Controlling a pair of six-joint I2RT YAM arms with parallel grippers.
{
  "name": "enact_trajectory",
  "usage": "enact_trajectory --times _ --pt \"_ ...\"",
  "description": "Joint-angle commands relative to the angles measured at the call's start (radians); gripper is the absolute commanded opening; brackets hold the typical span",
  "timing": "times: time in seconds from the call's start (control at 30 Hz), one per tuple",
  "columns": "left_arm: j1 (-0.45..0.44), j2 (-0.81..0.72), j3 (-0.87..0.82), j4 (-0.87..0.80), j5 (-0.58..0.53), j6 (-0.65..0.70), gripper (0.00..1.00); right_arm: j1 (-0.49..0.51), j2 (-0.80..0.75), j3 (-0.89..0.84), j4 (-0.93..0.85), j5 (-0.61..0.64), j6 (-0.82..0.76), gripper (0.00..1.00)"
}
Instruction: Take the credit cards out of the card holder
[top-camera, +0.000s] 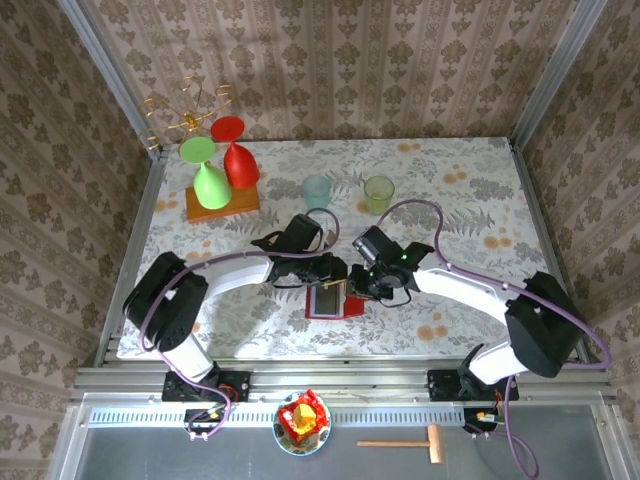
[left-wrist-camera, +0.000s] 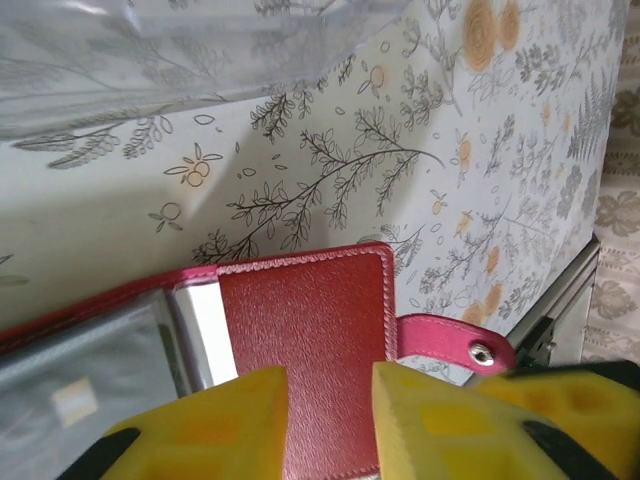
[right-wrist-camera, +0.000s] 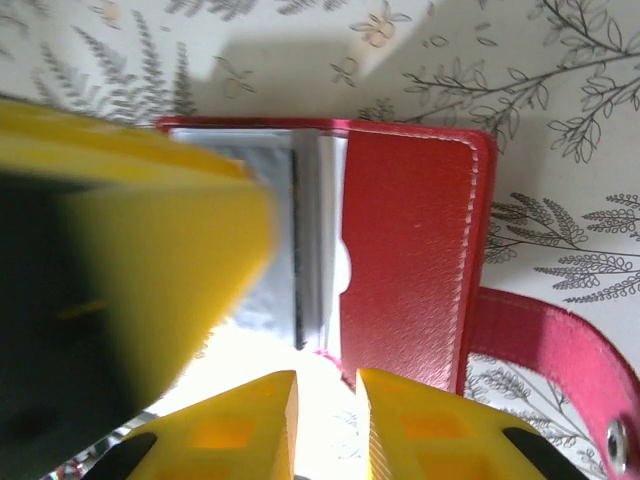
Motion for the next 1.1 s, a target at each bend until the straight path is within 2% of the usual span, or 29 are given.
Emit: enact_trajectory --times 0.0,0.17,0.27,0.43,0.63,0.87,1.07 --pt "0.019 -0.064 0.033 -0.146 -0.085 0.082 0.36 0.002 0.036 -0.020 0.015 0.034 0.007 0.21" --pt "0.045 -0.112 -0.002 -0.182 -0.127 0.100 0.54 0.001 0.099 -0.033 0.038 0.074 -0.009 0.19" --pt "0.054 -0.125 -0.021 -0.184 -0.140 0.091 0.57 0.000 0.130 -0.027 0.040 0.099 -0.026 0.16" --pt "0.058 -0.125 -0.020 -0.240 -0.172 0.088 0.53 -0.009 0.156 -0.031 0.063 0.127 -0.045 0.13" --pt "0.053 -0.154 -0.074 -0.220 -0.180 0.054 0.48 -0.026 0.181 -0.044 0.089 0.133 -0.058 0.12" --pt "0.041 -0.198 -0.121 -0.222 -0.206 0.010 0.49 -0.025 0.132 -0.053 0.065 0.097 -0.041 0.12" --pt "0.033 -0.182 -0.141 -0.198 -0.176 -0.005 0.50 -0.017 0.130 -0.074 0.069 0.069 -0.005 0.12"
